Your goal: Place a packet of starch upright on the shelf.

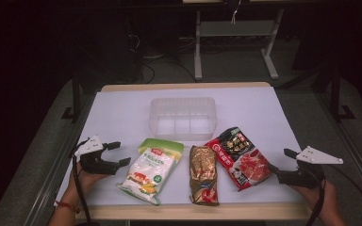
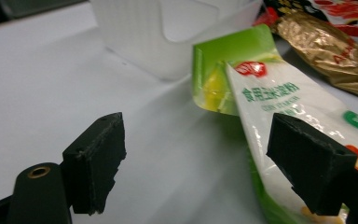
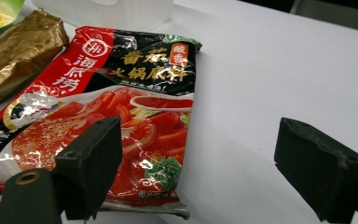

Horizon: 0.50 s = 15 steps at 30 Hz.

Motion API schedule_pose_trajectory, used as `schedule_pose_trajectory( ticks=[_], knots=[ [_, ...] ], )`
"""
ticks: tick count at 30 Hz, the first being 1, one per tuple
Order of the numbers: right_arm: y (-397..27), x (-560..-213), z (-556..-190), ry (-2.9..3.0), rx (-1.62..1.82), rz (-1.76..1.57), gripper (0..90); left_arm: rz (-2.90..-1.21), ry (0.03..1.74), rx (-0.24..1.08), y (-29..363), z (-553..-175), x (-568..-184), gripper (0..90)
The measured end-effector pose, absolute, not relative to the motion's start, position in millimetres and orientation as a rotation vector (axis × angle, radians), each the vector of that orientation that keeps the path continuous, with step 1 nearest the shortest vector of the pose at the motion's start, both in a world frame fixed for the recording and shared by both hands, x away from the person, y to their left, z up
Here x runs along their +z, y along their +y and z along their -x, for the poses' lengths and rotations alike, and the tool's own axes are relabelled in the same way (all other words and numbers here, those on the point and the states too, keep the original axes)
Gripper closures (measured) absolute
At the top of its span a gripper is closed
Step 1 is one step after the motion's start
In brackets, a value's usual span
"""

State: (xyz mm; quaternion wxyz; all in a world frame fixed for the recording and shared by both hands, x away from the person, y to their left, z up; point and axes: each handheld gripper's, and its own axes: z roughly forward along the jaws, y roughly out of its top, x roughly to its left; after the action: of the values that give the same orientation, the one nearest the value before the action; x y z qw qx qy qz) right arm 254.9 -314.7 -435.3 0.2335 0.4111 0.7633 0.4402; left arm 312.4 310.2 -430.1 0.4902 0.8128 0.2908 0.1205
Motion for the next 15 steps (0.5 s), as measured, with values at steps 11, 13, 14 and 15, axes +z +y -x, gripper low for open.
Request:
schedule_pose_trajectory(
  ticks=[11,13,14,15],
  knots=[
    [-309.0,-434.3,-257.5,2.116,1.206,-1.121,15.3,-1.995,0.669,0.187,303.2,-310.2,-430.9,18.5],
    [-308.5,-434.5,-257.6,2.123,1.210,-1.120,16.6,-2.015,0.668,0.182,301.4,-309.8,-431.9,18.4],
    [-308.5,-434.4,-257.4,2.123,1.212,-1.116,17.6,-2.019,0.674,0.176,300.7,-309.4,-432.7,18.4],
    [-308.5,-434.4,-257.4,2.123,1.212,-1.116,17.6,-2.017,0.667,0.159,300.5,-309.1,-432.9,18.4]
  ],
)
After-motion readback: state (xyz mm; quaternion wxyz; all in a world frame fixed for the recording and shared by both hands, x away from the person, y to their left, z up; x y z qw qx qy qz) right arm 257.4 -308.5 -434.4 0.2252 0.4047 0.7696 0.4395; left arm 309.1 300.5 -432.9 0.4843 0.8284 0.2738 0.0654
